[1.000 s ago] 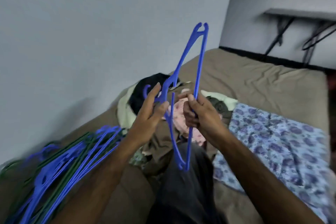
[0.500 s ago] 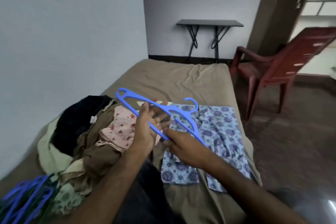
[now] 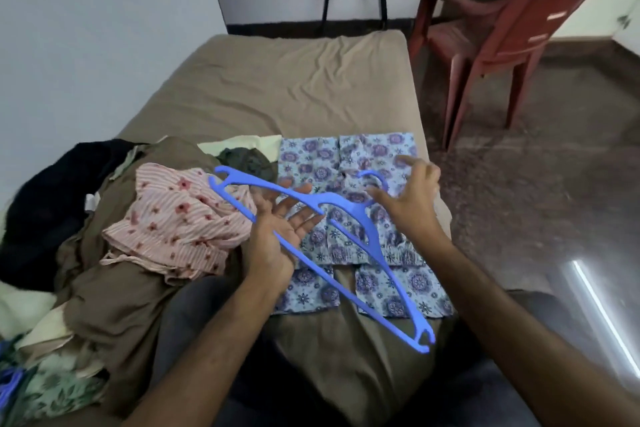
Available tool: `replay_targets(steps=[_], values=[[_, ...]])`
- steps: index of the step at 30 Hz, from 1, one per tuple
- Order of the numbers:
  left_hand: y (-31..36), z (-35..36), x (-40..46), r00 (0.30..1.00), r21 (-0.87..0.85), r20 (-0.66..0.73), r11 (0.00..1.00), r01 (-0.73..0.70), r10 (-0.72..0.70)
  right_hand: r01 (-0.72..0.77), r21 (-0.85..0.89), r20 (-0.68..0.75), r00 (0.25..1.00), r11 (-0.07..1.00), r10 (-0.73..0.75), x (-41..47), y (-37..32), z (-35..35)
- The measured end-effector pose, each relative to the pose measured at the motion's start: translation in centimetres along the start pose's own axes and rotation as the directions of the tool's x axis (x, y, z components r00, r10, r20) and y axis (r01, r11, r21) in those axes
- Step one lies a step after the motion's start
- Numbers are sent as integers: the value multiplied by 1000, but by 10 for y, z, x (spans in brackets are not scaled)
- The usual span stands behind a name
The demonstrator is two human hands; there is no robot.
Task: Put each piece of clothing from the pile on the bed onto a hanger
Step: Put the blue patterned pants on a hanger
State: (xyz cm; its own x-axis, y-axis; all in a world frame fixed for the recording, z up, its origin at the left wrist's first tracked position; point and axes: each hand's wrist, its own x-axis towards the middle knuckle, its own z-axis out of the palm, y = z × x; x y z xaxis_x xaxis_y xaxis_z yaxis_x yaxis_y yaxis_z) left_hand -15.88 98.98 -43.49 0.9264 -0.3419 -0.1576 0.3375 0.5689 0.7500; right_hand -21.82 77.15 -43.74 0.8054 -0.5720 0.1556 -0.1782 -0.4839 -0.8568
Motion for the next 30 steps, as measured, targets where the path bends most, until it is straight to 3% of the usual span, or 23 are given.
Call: replay_targets(steps=[1, 2, 4, 5, 8, 10, 12, 13, 15, 17, 19, 21, 23, 26, 27, 30], values=[[-3, 0, 3, 1000, -18, -10, 1000, 10, -10, -32, 63, 31, 999, 998, 30, 3, 9, -2], [-6, 1, 6, 1000, -34, -10, 999, 18, -18, -141, 229, 166, 981, 963, 105, 3, 12, -6], [-15, 3, 11, 999, -49, 1, 998, 36, -36, -456, 475, 519, 836, 753, 179, 1, 16, -10], [-20, 4, 12, 999, -37, 9, 998, 52, -52, -518, 511, 581, 797, 686, 168, 0, 19, -12], [-33, 5, 19, 992, 103, 71, 990, 100, -108, -492, 551, 542, 825, 674, 160, 8, 30, -15], [-35, 1, 18, 960, 295, 176, 942, 158, -216, -485, 560, 505, 842, 671, 188, 18, 35, -23], [-28, -3, 11, 885, 599, 224, 774, 206, -409, -510, 576, 479, 844, 639, 241, 31, 37, -34], [-24, -7, 6, 848, 766, 213, 622, 163, -485, -510, 595, 453, 851, 621, 264, 37, 37, -38], [-16, -16, -2, 785, 947, 291, 279, -157, -547, -491, 592, 412, 866, 639, 283, 50, 39, -46], [-3, -7, -14, 699, 815, 538, 76, -575, -471, -471, 545, 392, 875, 694, 285, 62, 38, -48], [4, 14, -18, 638, 695, 683, 49, -717, -355, -472, 501, 428, 864, 725, 266, 69, 32, -41], [3, 29, -4, 646, 686, 700, 34, -727, -306, -474, 431, 492, 837, 768, 241, 67, 24, -25], [-12, 32, 17, 651, 673, 650, -100, -733, -392, -471, 357, 548, 805, 807, 228, 61, 20, -7], [-49, 21, 36, 679, 552, 483, -410, -726, -553, -460, 261, 582, 776, 849, 242, 52, 29, 19], [-60, 16, 35, 685, 520, 467, -453, -724, -560, -455, 232, 583, 772, 860, 251, 50, 35, 25], [-79, 2, 32, 686, 517, 491, -454, -726, -538, -493, 209, 594, 750, 844, 291, 46, 45, 34]])
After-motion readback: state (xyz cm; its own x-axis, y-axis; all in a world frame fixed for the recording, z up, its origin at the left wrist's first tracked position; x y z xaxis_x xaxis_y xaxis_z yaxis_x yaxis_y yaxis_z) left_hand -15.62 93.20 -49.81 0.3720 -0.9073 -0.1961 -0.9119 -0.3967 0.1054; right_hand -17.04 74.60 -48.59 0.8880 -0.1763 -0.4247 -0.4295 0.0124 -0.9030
